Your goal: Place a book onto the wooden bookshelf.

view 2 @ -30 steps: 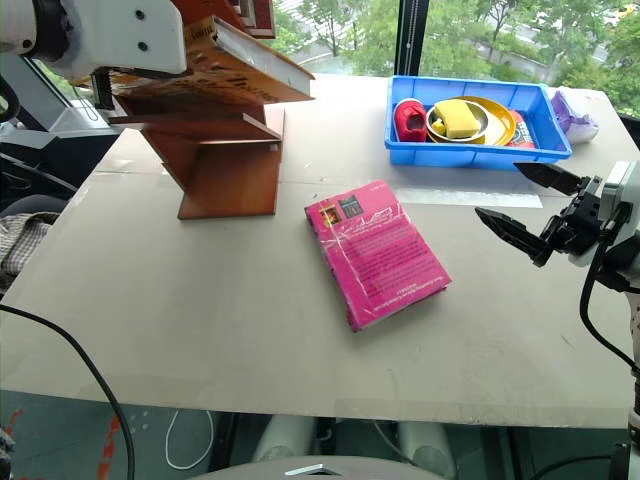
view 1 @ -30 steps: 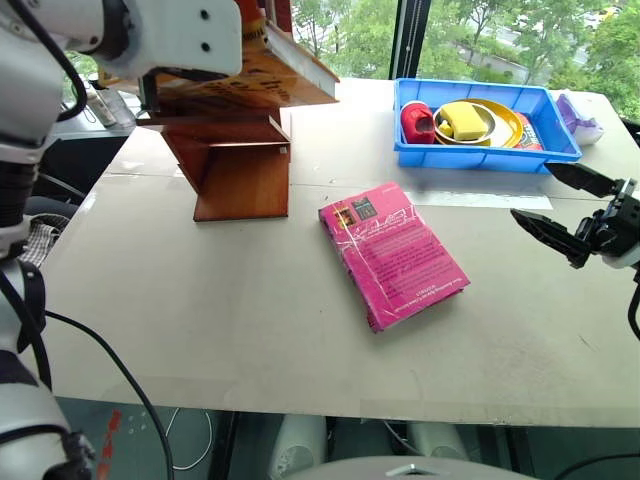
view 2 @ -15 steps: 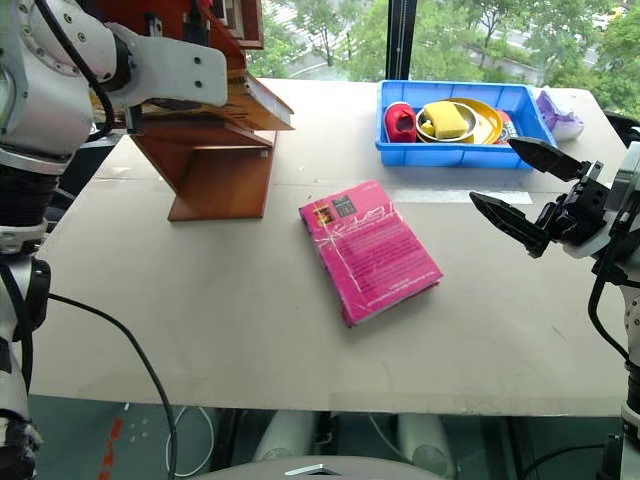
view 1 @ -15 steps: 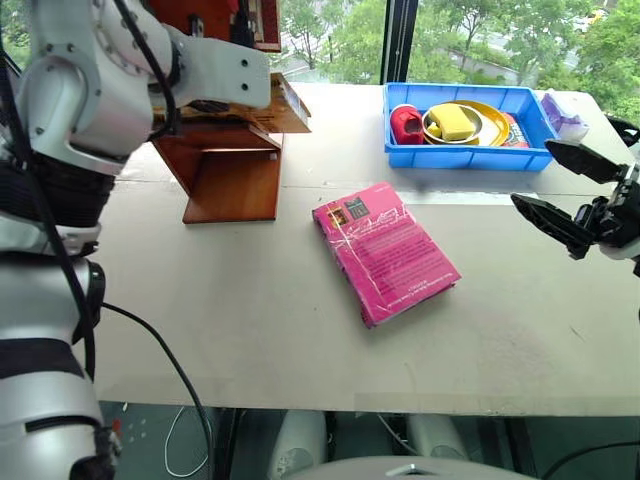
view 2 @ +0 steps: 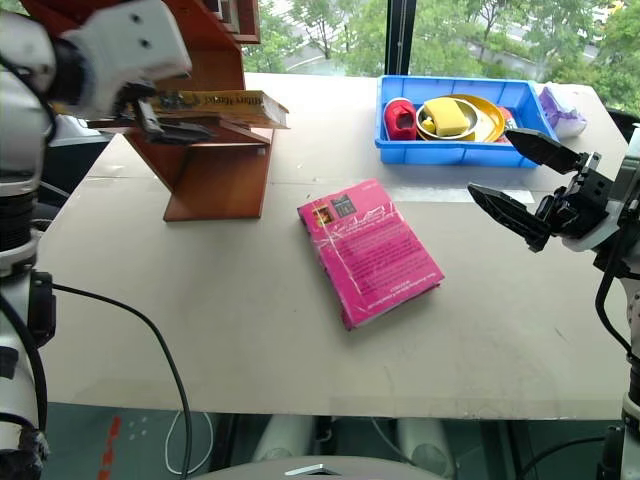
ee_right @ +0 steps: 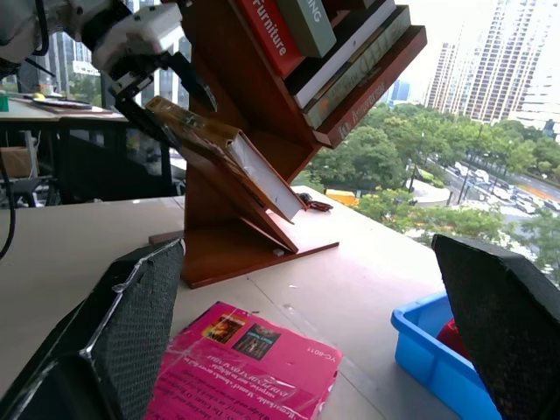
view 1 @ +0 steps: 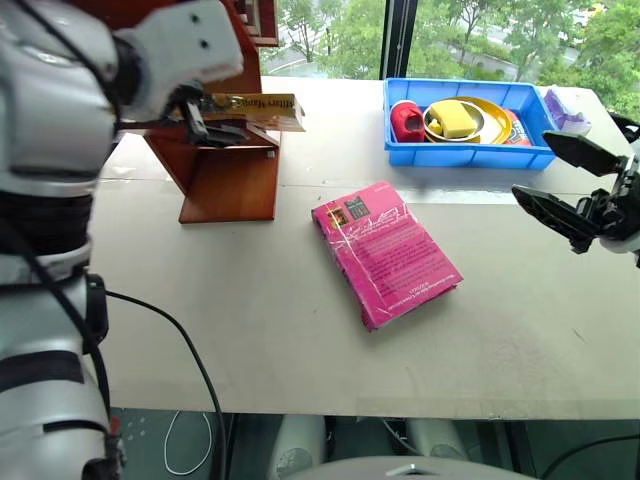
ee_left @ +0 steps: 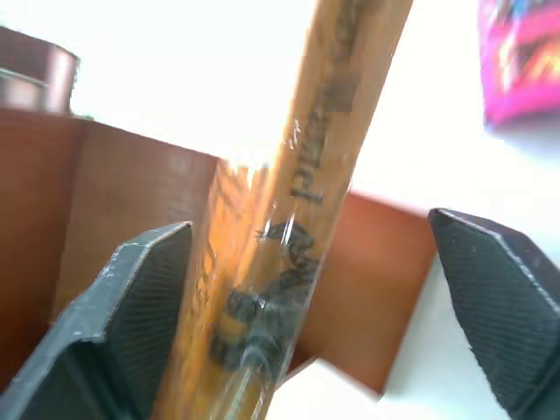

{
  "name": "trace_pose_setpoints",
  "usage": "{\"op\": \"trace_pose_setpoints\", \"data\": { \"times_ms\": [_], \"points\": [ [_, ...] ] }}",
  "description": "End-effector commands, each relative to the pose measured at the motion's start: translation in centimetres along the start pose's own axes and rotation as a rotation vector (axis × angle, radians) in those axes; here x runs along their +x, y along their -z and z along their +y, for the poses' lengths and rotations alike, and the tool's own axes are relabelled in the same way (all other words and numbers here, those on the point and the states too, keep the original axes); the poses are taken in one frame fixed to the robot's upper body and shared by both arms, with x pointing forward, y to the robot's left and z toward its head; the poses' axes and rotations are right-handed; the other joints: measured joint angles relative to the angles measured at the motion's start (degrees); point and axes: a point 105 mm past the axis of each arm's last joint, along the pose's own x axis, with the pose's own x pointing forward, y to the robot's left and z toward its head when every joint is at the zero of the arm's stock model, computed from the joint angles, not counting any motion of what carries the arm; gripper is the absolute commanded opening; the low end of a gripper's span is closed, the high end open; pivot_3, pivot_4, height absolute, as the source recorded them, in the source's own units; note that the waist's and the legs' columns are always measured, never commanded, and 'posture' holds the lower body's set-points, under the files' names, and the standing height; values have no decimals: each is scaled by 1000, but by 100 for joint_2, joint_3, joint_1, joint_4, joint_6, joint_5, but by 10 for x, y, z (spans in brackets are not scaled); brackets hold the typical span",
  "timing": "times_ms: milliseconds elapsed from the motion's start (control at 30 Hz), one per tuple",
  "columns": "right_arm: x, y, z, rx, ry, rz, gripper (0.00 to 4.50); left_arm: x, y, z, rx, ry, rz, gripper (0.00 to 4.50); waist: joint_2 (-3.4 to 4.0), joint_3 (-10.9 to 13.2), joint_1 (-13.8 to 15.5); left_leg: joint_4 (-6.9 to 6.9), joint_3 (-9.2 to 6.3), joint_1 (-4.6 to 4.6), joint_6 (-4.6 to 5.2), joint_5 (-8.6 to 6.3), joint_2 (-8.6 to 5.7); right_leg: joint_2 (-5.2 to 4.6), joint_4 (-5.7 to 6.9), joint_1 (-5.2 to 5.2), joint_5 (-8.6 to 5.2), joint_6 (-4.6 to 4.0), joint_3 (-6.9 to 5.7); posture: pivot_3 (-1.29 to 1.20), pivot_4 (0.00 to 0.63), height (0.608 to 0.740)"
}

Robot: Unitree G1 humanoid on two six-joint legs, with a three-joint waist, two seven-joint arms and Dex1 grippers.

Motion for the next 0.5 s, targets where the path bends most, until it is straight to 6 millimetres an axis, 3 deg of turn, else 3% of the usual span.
{"op": "trace_pose_setpoints", "data": {
  "times_ms": [33, 200, 333, 433, 500],
  "points": [
    [1, -17, -1, -32, -22, -38, 4500, -35, -34, -20, -157, 64, -270, 4408, -1, 1, 22, 2, -5, -3, 0, 0, 0, 0, 0, 0, -1, 2, -5, 0, 150, 740],
    [5, -16, -5, -7, -27, -42, 4500, -38, -50, -67, -367, 287, -484, 4408, -2, 1, 46, 25, -24, -4, 1, 0, -5, -2, 9, 16, -12, 21, -17, 0, 150, 740],
    [-2, 4, -3, 46, 8, 53, 4500, -7, -54, -97, -495, 256, -716, 4408, 1, -3, 40, 33, -34, 46, 1, -1, -5, -1, 8, 74, -12, 22, -24, 0, 150, 740],
    [-17, 35, 6, 54, 60, 241, 4500, 22, -39, -127, -637, 248, -726, 4408, 0, -10, 37, 39, -46, 41, 0, 0, -5, 3, 0, 80, 1, 2, -20, 0, 150, 740],
    [-27, 44, 11, 74, 96, 302, 4500, 34, -27, -140, -702, 228, -711, 4408, -13, -1, 17, 35, -42, 44, -1, -1, -5, -1, 3, 82, -4, 6, -9, 0, 150, 740]
  ]
}}
